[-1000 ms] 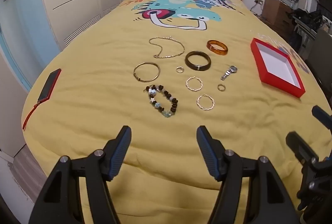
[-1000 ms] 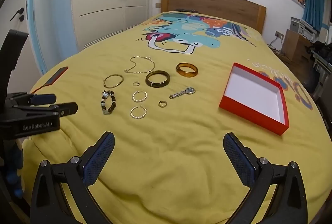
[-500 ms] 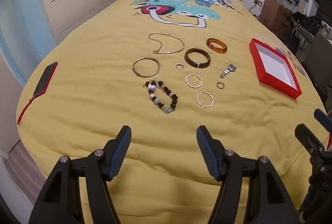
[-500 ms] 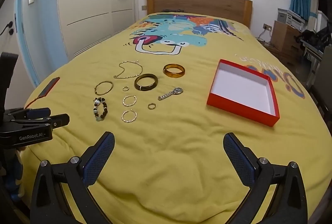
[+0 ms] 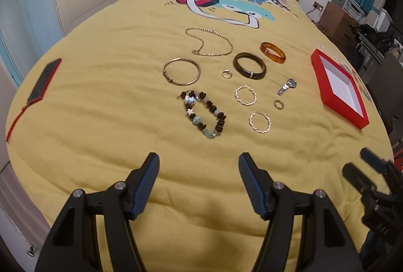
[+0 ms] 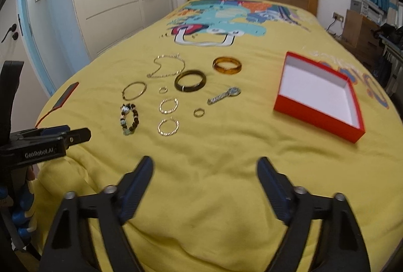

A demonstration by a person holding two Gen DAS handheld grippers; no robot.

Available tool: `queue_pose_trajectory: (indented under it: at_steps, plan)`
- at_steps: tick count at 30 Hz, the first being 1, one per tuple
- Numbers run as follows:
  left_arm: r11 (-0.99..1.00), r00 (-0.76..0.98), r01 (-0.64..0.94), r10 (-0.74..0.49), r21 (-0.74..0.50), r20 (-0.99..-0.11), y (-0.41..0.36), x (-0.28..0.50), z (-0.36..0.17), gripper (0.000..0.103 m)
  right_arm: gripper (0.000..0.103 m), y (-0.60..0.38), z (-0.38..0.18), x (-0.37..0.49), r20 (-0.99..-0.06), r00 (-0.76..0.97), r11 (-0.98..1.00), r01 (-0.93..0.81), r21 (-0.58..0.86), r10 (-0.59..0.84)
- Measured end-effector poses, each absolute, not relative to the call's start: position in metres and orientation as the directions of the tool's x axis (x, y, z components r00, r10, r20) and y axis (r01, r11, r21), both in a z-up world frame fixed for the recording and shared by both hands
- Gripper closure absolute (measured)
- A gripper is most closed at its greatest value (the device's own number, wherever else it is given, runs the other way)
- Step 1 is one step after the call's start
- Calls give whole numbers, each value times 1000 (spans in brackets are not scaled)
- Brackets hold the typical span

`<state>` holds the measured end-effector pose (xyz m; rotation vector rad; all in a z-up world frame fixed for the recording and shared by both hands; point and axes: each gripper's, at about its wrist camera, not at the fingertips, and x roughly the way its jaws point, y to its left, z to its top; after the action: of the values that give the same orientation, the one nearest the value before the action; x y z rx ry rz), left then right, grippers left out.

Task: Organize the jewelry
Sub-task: 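Move both tools toward the jewelry on the bedspread, then grasp the beaded bracelet with the left tool while the right tool grasps a twisted silver hoop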

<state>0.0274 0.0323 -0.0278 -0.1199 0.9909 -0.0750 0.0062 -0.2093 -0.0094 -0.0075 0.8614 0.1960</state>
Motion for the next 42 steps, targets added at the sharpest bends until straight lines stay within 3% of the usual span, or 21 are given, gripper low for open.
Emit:
queue_pose_trajectory:
  at_steps: [7, 11, 19, 22, 23, 33, 36, 42]
  plan:
    - [986, 509, -28, -129, -166, -851, 47, 68, -49, 43, 44, -200, -31, 32, -795, 569, 972, -211, 107, 211]
    - [983, 479, -45, -137, -180, -867, 53, 99, -64, 53, 52, -193, -41, 52, -809, 541, 966, -229, 123, 232]
    - [979, 379, -45, -166, -198, -910, 52, 137, -101, 67, 54, -164, -62, 96, -828, 487, 947, -281, 154, 279]
    - [981, 380, -34, -163, -189, -911, 49, 140, -105, 81, 54, -155, -72, 108, -836, 463, 942, -289, 172, 295]
    - [981, 385, -32, -166, -193, -908, 50, 139, -105, 92, 54, -152, -75, 112, -839, 456, 941, -291, 174, 296]
    - [983, 454, -17, -157, -185, -877, 56, 121, -88, 94, 53, -127, -95, 138, -867, 412, 942, -291, 167, 281]
    - [983, 472, -17, -154, -183, -868, 60, 115, -78, 94, 63, -126, -97, 141, -871, 405, 943, -287, 167, 278]
    - [986, 509, -2, -142, -166, -849, 57, 104, -58, 94, 64, -131, -85, 131, -860, 408, 935, -296, 194, 308]
